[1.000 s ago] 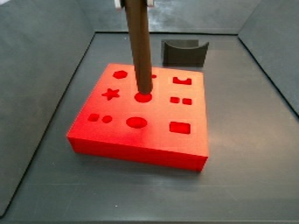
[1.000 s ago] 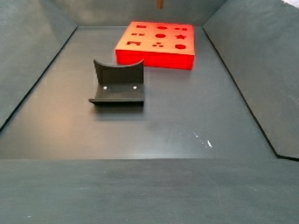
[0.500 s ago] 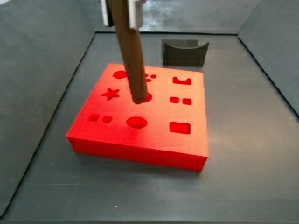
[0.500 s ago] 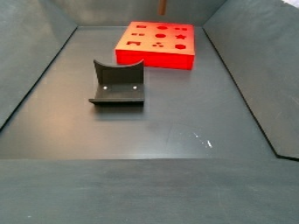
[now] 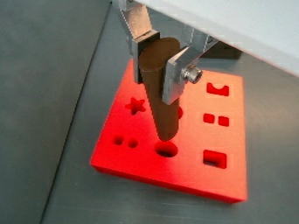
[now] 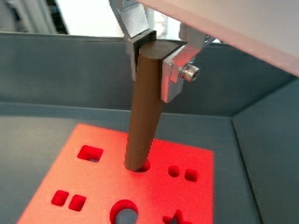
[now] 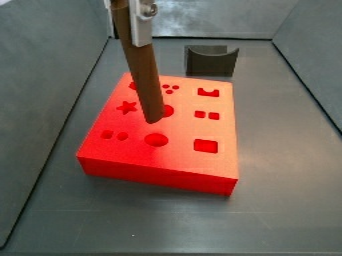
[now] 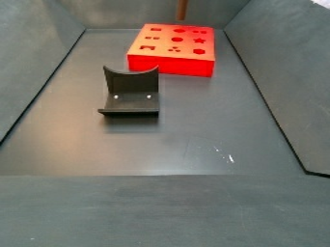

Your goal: Insert the oval object.

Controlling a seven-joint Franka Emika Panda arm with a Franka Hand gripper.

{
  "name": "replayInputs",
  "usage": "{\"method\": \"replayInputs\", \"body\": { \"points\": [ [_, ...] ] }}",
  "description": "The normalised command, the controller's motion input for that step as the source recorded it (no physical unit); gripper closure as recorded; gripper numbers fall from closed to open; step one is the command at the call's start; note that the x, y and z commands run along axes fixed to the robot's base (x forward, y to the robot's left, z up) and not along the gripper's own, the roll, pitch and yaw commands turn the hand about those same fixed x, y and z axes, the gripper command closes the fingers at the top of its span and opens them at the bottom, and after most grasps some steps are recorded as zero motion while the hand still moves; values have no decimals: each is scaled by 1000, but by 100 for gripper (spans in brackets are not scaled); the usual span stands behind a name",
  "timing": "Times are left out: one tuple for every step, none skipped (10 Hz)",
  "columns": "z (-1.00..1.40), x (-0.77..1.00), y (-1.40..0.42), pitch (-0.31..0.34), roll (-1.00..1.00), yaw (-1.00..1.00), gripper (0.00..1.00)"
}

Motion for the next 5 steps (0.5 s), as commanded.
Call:
{"method": "replayInputs", "body": {
  "points": [
    [0, 0, -180, 164, 316, -554, 100],
    [-3, 0, -217, 166, 341, -477, 100],
    [0, 0, -214, 170, 343, -483, 100],
    [0, 0, -166, 166, 301, -546, 100],
    [0, -29, -69, 133, 181, -806, 100]
  ]
}}
